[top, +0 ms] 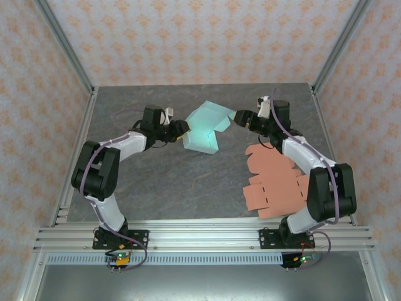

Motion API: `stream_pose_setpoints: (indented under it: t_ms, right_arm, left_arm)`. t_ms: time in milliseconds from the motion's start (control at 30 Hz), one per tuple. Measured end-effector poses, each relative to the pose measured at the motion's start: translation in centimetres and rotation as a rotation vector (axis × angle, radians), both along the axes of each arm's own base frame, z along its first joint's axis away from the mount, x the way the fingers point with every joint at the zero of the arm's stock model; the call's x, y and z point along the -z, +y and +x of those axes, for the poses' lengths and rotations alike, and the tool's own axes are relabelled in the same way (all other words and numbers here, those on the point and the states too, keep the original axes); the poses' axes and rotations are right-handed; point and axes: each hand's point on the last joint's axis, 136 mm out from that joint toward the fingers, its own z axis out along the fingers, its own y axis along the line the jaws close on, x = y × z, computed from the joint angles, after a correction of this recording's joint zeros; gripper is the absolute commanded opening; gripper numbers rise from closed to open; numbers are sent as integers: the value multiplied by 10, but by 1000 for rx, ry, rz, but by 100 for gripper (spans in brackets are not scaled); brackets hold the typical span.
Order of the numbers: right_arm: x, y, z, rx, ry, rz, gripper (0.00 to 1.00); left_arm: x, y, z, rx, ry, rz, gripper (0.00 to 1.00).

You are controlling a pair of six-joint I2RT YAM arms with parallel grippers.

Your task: Fold the paper box

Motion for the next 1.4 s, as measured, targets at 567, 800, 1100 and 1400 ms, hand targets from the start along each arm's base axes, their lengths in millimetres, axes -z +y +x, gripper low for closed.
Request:
stream_pose_setpoints:
  t_ms: [567,800,1100,1400]
  right_arm:
    - [48,23,-1,-181,-25,-213,72]
    - [51,43,6,-232,0,-216,69]
    - [44,69,9,-343,23,-224,69]
    - [54,81,16,-383,75,-209,59]
  left_arm:
    - [6,11,-11,194,-64,240,95]
    - [-20,29,-18,173,-132,312,95]
    - [-49,52,-26,152,-213,445,92]
    - [-42,68,-19,149,-227,577,73]
